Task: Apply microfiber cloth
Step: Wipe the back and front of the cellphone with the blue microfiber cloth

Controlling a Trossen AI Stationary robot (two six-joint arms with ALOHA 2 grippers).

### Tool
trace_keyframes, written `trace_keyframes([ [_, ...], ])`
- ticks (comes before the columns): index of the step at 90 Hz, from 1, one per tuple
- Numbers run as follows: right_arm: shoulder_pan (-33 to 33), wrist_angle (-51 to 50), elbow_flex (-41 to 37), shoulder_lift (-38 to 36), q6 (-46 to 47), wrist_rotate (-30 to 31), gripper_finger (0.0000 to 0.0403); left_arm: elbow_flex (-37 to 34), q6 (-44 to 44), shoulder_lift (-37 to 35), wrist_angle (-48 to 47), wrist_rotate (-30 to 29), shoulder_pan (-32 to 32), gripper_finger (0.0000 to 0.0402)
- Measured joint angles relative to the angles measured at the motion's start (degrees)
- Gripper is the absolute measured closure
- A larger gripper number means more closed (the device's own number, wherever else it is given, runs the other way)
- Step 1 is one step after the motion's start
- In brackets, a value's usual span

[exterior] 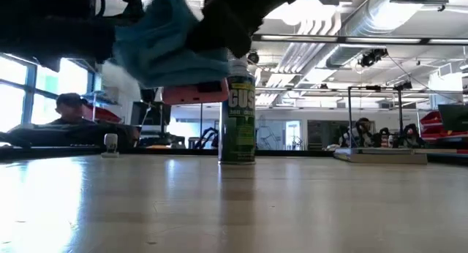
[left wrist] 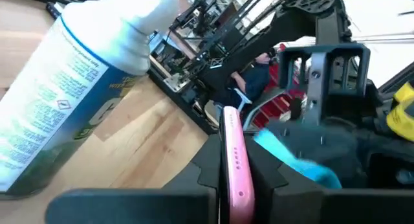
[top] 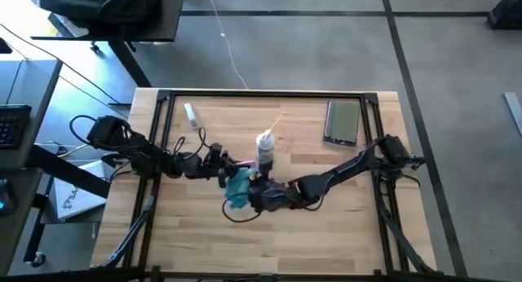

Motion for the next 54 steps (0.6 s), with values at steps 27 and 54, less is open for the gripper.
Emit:
trace_keyframes([
  [27, 0.57, -1.69, -0.04, -0.34, 3.3, -4.01, 0.0403, -0.22, 0.14, 0.0, -0.51, 1.42, -0.66, 0.0389],
  [54, -2.59, 5.16, -0.11, -0.28, 3.3, -19.78, 0.0403, 1.55, 2.95, 0.0, -0.35, 0.9, -1.88, 0.0389],
])
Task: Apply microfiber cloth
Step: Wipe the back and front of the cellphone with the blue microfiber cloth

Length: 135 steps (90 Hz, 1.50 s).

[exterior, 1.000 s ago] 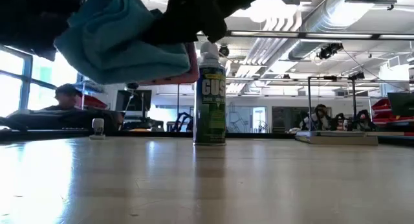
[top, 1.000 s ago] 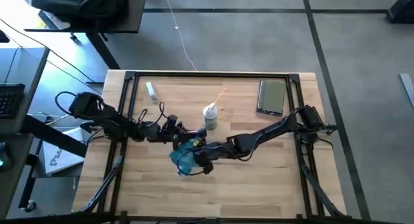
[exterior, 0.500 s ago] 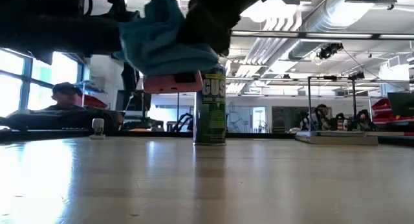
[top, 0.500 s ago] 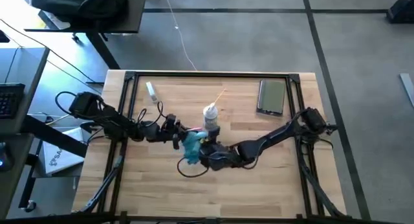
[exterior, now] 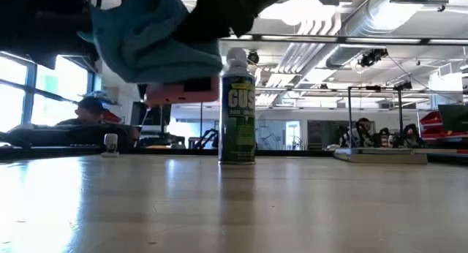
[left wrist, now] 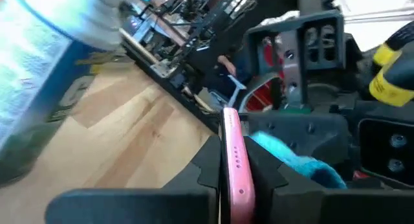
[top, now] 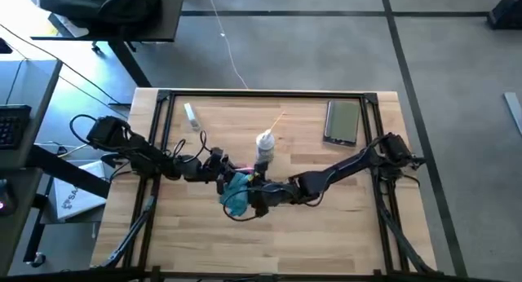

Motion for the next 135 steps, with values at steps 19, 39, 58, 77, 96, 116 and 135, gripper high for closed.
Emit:
trace_keyframes([
  [19, -1.64, 3.15, 0.01, 0.02, -0.91, -4.68, 0.0403, 2.9, 1.22, 0.04, 0.75, -2.91, 0.02, 0.0389],
  [39, -1.01, 2.87, 0.11, 0.11, -3.5, 1.87, 0.0403, 2.79, 0.24, 0.04, 1.53, -4.48, 0.17, 0.0389],
  [58, 1.57, -0.71, 0.07, -0.97, -5.35, 11.49, 0.0403, -0.28, -0.62, -2.05, 1.35, -2.78, 0.15, 0.0389],
  [77, 2.65, -3.44, -0.04, -3.9, -8.1, 14.63, 0.0403, -4.72, -1.46, -6.65, 1.64, 0.21, -0.1, 0.0389],
  [96, 1.92, -1.58, -0.04, -5.05, -7.57, 6.67, 0.0403, -5.99, 1.49, -10.24, 1.12, 2.96, -0.37, 0.0389],
  [116, 0.61, -0.04, -0.03, -4.13, -4.2, -4.59, 0.0403, -5.99, 1.99, -10.51, 3.95, 1.54, -0.32, 0.0389],
  [135, 0.96, 0.59, 0.07, -3.54, -3.03, -12.04, 0.0403, -5.99, 2.67, -12.16, 8.82, 7.24, 1.32, 0.0389],
])
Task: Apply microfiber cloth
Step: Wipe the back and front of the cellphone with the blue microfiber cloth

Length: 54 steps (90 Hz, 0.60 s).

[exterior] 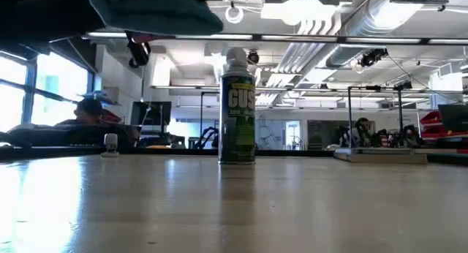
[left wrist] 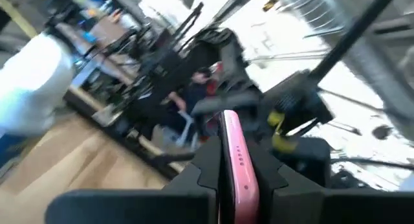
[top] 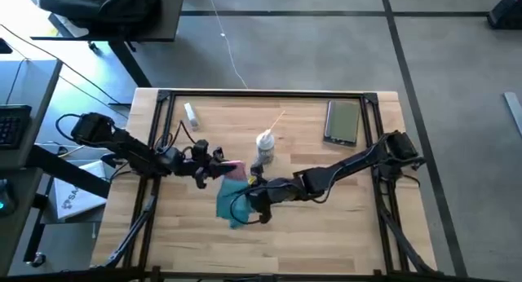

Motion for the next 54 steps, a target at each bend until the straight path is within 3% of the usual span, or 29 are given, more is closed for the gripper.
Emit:
trace_keyframes([
  [19, 0.37, 2.74, -0.13, -0.66, -5.32, -0.29, 0.0403, 0.04, -3.22, -1.67, -3.49, 3.86, 0.1, 0.0389],
  [43, 0.18, 7.91, -0.02, -0.87, -19.85, 8.46, 0.0403, 0.02, -7.89, -1.47, -8.13, 9.37, -0.14, 0.0389],
  [54, 0.15, 9.7, -0.02, -1.19, -22.34, 9.25, 0.0403, 0.02, -7.8, -1.45, -7.56, 11.55, -0.16, 0.0389],
])
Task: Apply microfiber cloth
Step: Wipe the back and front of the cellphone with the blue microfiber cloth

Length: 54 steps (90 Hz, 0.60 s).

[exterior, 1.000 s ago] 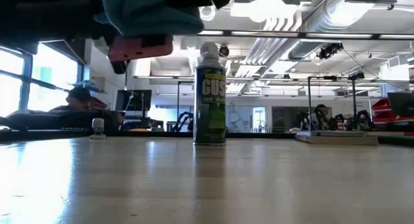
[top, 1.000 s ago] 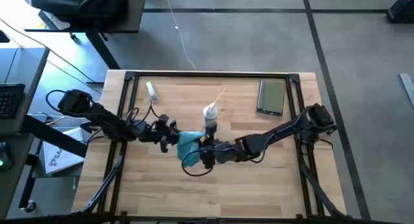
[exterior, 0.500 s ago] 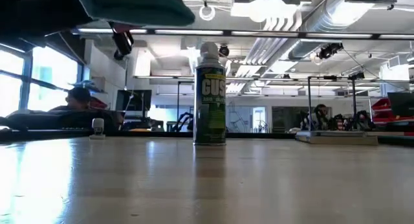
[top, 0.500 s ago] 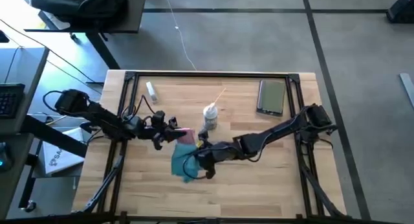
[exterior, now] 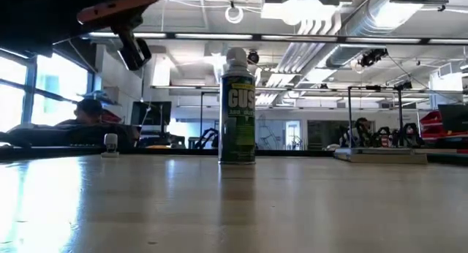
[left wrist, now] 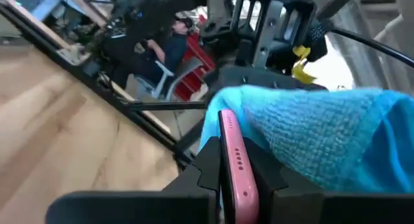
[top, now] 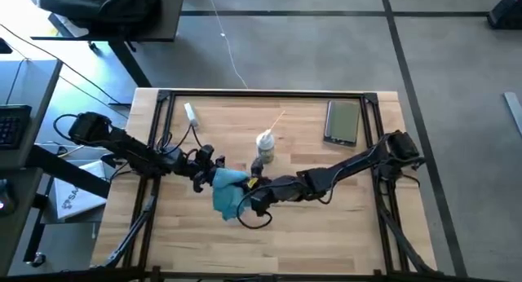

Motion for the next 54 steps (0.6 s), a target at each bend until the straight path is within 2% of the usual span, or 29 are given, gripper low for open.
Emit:
trace_keyframes([
  [18, -0.29, 0.08, 0.0, -0.06, 8.05, -4.68, 0.0403, 0.0, 1.07, 0.0, 1.35, -0.21, 0.56, 0.0389],
  [33, -0.33, -2.29, -0.04, 0.19, 14.5, -6.61, 0.0403, 0.76, 2.51, 0.0, 3.52, -5.93, 1.95, 0.0389],
  [54, -0.2, -3.15, -0.07, 1.74, 14.75, -6.34, 0.0403, 3.41, 4.66, -0.02, 3.63, -13.03, 2.41, 0.0389],
])
